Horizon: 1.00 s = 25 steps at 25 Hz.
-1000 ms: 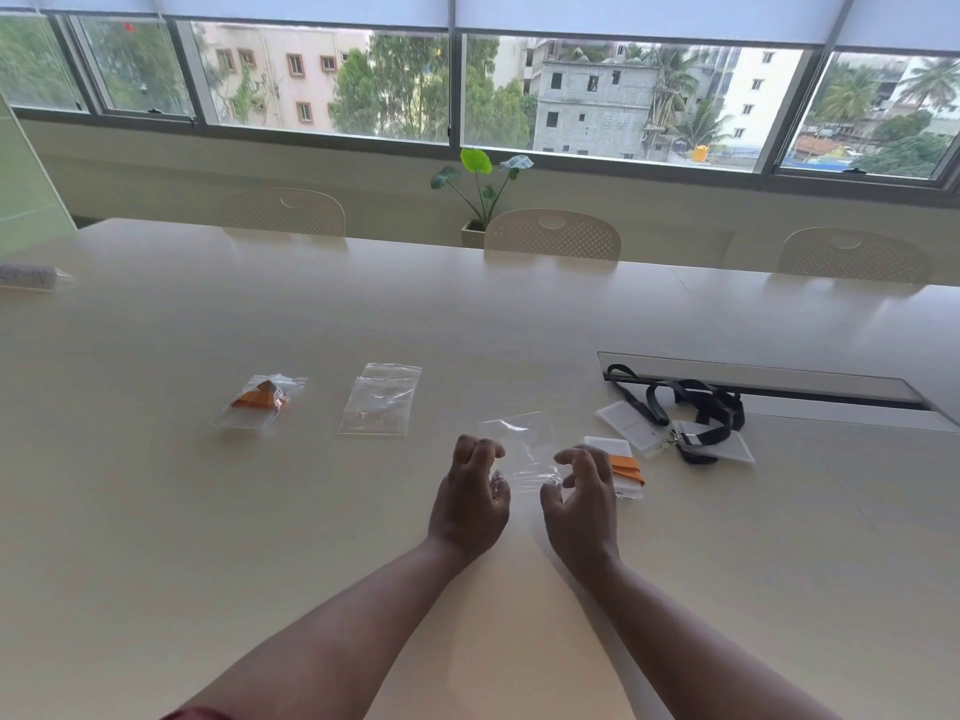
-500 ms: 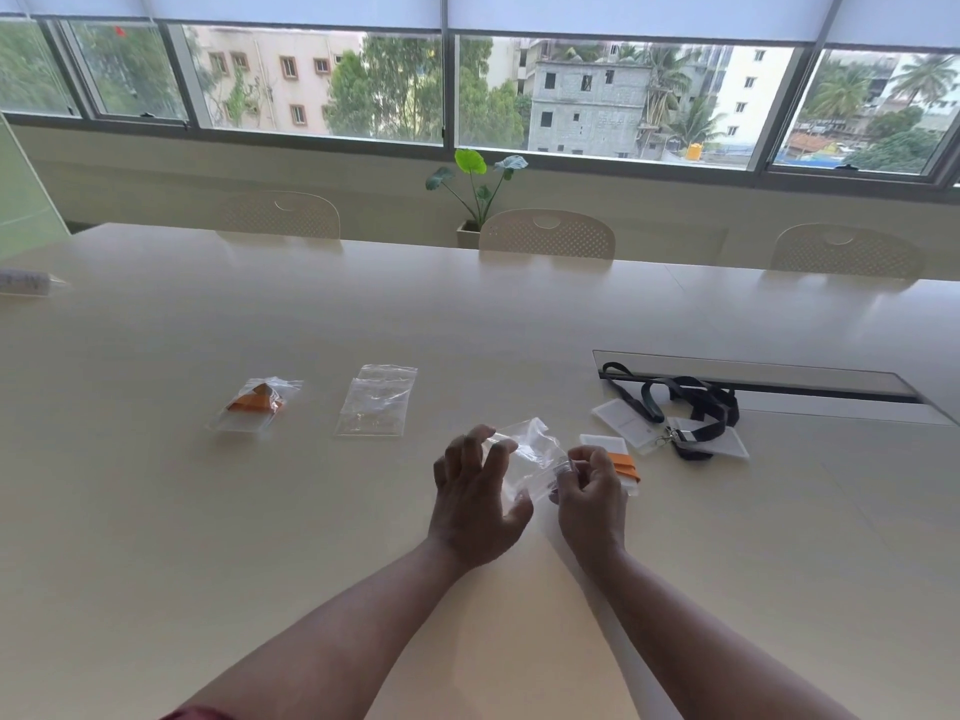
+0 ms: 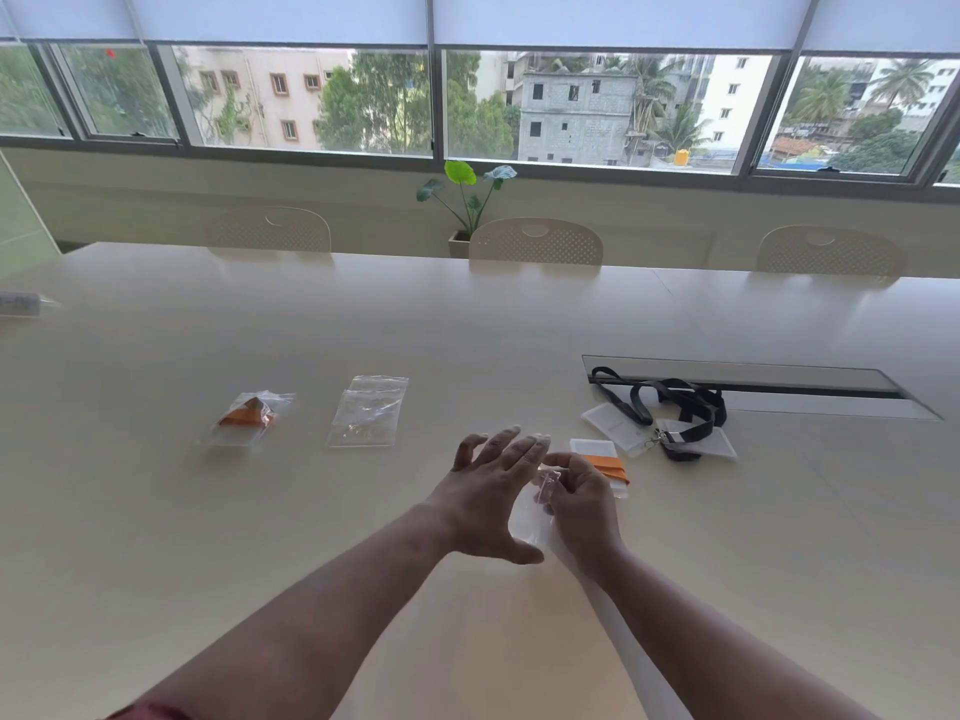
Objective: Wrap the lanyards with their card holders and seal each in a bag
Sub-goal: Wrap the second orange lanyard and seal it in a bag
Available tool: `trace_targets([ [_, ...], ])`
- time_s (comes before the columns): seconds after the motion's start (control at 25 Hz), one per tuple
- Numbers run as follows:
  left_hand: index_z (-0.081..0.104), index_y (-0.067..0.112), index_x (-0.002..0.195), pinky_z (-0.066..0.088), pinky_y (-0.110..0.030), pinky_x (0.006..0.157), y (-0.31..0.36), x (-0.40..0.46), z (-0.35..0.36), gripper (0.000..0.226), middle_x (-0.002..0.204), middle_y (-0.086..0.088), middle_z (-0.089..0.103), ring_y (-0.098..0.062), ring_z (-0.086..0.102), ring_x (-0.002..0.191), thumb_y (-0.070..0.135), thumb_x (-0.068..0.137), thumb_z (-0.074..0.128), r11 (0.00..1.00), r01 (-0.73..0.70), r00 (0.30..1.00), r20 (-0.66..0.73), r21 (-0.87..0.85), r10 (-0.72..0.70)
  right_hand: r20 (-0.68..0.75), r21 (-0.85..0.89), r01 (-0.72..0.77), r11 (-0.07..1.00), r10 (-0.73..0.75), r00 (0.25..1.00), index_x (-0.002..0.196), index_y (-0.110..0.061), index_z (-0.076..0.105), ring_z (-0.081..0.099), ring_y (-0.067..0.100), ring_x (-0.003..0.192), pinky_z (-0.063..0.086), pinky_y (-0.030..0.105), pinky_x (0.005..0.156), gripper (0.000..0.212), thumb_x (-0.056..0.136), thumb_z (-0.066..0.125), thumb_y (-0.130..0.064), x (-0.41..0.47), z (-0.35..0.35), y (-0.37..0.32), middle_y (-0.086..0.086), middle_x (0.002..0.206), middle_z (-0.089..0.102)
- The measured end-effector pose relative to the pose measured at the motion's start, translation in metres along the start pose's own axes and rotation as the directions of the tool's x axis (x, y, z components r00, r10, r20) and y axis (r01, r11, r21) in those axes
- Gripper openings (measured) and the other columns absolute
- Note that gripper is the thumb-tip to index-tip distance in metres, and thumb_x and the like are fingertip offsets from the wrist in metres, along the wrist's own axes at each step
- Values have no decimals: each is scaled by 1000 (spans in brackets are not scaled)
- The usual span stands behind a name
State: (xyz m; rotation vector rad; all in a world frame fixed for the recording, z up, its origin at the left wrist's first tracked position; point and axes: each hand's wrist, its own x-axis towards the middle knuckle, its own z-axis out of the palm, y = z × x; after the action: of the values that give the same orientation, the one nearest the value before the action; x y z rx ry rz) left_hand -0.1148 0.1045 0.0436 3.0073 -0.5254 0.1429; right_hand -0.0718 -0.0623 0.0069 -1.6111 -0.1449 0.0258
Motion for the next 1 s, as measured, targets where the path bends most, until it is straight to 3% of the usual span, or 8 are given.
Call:
trace_targets([
  [0.16,1,22,162,-5,-37,122,-2,12,-13,133,164,4,26,-13,7,154,70,65,78,997,-20,995,98,-71,27,70,19,-56,998,55,996,104,-18,63,67,16,65,49,23,54,20,94,60,-1,2,-4,-11,6,75,75],
  [0.32,9,22,162,9,-30,115,1,19,-9,126,150,5,44,-17,30,143,64,67,80,984,11,998,65,-175,1,107,-156,8,988,8,994,105,-30,58,72,18,70,55,28,59,24,90,63,-12,0,-12,-22,2,80,76],
  [0.44,27,25,157,16,-25,107,0,26,-7,111,141,8,48,-15,37,135,60,67,82,950,75,997,46,-304,-64,-4,-372,111,922,-121,993,106,-34,59,68,6,67,56,27,66,30,81,62,-17,5,-26,-30,-9,80,73],
  [0.56,48,27,137,32,-28,101,1,39,-8,89,122,12,56,-12,50,118,58,62,84,877,149,989,69,-456,-132,-245,-444,8,896,-130,961,113,-23,64,67,14,86,54,33,80,30,84,63,-19,21,-48,-35,-12,94,69],
  [0.72,58,21,121,51,-23,84,3,63,-14,84,114,2,67,-10,64,101,53,51,90,448,382,924,330,-808,-193,-258,-596,-230,769,88,962,129,-10,62,59,27,117,47,36,98,49,87,66,-35,43,-74,-23,9,125,65],
  [0.84,62,17,114,48,-28,76,12,78,-16,76,100,2,68,-11,63,85,50,52,92,237,463,884,429,-854,-184,-221,-669,-244,703,126,967,113,-17,66,64,28,107,50,35,87,42,85,66,-48,45,-75,-18,7,112,70],
  [0.92,73,15,104,49,-28,75,16,85,-13,49,94,-2,69,-14,64,80,41,66,89,77,455,890,454,-887,-36,-212,-694,-231,682,113,971,96,-22,66,67,28,96,51,34,78,30,83,67,-49,47,-73,-17,3,96,72],
  [1.0,78,17,97,55,-31,83,20,88,-12,27,95,-6,73,-19,69,87,35,77,84,-56,439,898,435,-897,63,-215,-700,-233,675,112,970,99,-23,70,68,27,93,51,33,76,30,82,69,-47,48,-70,-17,1,94,73],
])
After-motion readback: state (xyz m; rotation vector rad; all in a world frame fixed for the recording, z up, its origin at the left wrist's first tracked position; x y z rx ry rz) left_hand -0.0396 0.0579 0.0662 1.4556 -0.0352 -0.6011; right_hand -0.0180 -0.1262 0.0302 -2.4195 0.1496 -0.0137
